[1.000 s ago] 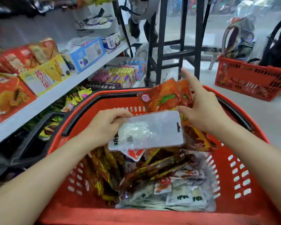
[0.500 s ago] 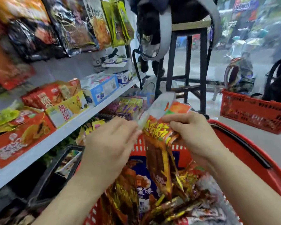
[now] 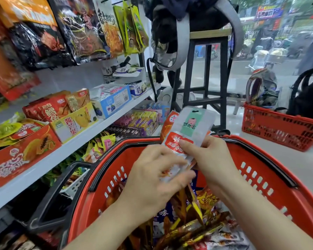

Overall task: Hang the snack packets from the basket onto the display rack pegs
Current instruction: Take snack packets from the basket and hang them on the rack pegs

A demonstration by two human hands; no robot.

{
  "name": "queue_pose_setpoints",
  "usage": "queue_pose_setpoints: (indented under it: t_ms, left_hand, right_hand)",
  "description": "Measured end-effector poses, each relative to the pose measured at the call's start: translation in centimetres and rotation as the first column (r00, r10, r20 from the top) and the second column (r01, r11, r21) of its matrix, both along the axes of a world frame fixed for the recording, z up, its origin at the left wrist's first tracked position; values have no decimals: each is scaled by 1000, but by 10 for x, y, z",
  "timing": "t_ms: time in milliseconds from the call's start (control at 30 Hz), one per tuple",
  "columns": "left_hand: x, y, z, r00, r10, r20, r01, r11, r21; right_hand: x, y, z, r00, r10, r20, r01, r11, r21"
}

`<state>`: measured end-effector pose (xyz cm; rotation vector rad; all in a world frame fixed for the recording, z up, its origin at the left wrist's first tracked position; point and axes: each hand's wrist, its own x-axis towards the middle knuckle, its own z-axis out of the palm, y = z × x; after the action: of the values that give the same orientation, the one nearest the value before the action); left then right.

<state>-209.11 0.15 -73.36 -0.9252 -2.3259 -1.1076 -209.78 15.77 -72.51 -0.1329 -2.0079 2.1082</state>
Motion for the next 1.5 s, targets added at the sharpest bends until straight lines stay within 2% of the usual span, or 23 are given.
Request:
queue_pose_setpoints:
  t_ms: [67, 133, 200, 267, 467, 567, 700, 767, 833, 933, 1133, 1200, 1300, 1367, 1500]
  left_hand:
    - [-3, 2, 6, 978, 68, 198, -101, 981, 163]
    - [-7, 4, 13, 926, 132, 353, -207, 961, 185]
    - [-8, 7, 15, 834, 32, 552, -219, 936, 277]
    - [-7, 7, 15, 779, -36, 626, -244, 902, 356]
    - [-19, -14, 13, 803, 74, 592, -392, 814, 430]
    - [-22, -27, 14, 800, 64, 597, -419, 771, 479]
    - [-27, -42, 16, 780, 31, 625, -450, 722, 525]
    - [-29, -45, 15, 777, 29, 629, -458, 711, 533]
    - [-30, -45, 17, 772, 4, 636, -457, 699, 550]
    - [-32, -49, 17, 760, 31, 649, -458, 735, 500]
    - [-22, -85, -22, 730, 274, 626, -509, 829, 231]
    - [-13, -86, -33, 739, 361, 569, -497, 862, 99]
    - [-4, -88, -41, 749, 479, 458, -532, 847, -16]
    - [2, -86, -42, 735, 515, 442, -564, 825, -23]
    - [8, -67, -38, 696, 495, 520, -629, 770, 110]
  right_hand:
    - [0, 3, 1, 999, 10, -34, -9, 1000, 21]
    - [2, 4, 5, 996, 59, -73, -59, 998, 7]
    - [3, 2, 9, 988, 108, -107, -102, 993, 62]
    - [3, -1, 9, 986, 116, -118, -103, 989, 111]
    - [-1, 13, 15, 980, 14, -200, 48, 952, 302]
    - [-2, 21, 17, 973, -12, -232, 86, 947, 310]
    - [-5, 29, 27, 954, 62, -292, 34, 949, 313]
    - [-7, 34, 35, 928, 66, -368, 102, 902, 419]
    - [-11, 35, 40, 897, 15, -443, 247, 813, 527]
    - [-18, 31, 44, 875, -74, -479, 372, 737, 565]
    - [-22, 25, 38, 882, -109, -458, 391, 712, 584]
    - [-21, 22, 32, 883, -103, -457, 385, 714, 585]
    - [-23, 19, 28, 881, -92, -463, 381, 719, 581]
    - [-23, 20, 28, 878, -87, -471, 378, 730, 570]
    - [-21, 16, 36, 876, -97, -473, 371, 761, 531]
